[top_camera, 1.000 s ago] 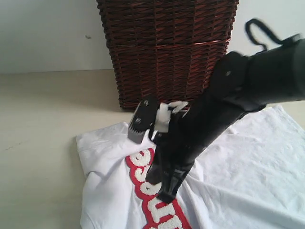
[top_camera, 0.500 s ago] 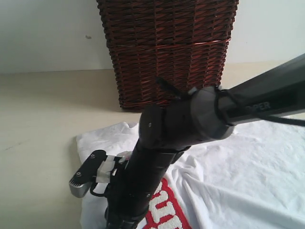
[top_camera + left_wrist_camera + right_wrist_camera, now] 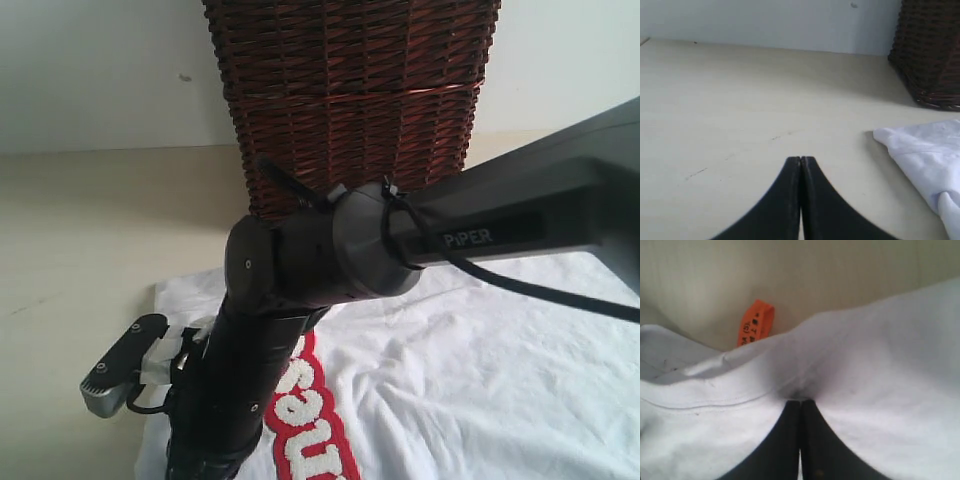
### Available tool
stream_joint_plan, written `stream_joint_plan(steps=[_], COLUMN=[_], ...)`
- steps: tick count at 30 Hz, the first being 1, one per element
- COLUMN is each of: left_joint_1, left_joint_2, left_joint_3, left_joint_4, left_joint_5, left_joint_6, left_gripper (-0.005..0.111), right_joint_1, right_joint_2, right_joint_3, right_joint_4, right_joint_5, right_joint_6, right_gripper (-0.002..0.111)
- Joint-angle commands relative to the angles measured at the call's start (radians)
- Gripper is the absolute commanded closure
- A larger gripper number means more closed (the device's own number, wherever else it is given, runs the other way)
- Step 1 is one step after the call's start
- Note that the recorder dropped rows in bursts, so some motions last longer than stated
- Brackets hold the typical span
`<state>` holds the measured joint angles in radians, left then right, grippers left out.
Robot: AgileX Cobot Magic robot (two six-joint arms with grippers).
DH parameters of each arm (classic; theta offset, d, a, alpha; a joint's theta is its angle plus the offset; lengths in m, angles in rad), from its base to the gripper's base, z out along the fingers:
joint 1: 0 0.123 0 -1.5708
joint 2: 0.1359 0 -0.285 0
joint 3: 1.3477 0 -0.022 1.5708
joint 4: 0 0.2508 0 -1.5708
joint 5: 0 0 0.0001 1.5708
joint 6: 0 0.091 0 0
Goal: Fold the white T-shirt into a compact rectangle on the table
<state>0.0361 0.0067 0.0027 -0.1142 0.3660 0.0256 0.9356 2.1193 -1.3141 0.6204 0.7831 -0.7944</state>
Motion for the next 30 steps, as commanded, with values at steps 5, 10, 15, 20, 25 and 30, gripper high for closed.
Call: stream_joint_plan(steps=[5,10,15,20,25,30], left_joint_1=[0.002,0.002,0.002,0.002,0.002,0.002], left_joint_2=[-0.007,-0.007,-0.007,-0.007,-0.007,-0.007], left_joint_3=[-0.003,-0.003,-0.003,-0.003,-0.003,-0.003], left_joint_4=[-0.002,-0.002,-0.002,-0.002,-0.002,-0.002], left_joint_5=[-0.007,-0.007,-0.007,-0.007,-0.007,-0.007], left_joint_6=[-0.003,-0.003,-0.003,-0.003,-0.003,-0.003], left_gripper=[0.107,0.107,0.107,0.107,0.107,0.107], right_joint_1=[-0.001,0.006,0.006,0.006,-0.042,-0.284], right_joint_2=[0.026,0.061,0.082,0.077,-0.246,-0.769], right_joint_3=[-0.007,-0.009,-0.091,-0.208,-0.091,0.16], right_joint_4=[-0.302,-0.247,-0.236,-0.241,-0.262,-0.66], right_joint_5=[0.009,-0.046,-0.061,-0.067,-0.238,-0.42], right_joint_6=[0.18,0.169,0.169,0.169,0.242,0.551], right_gripper=[0.108,0.108,0.108,0.108,0.108,0.104])
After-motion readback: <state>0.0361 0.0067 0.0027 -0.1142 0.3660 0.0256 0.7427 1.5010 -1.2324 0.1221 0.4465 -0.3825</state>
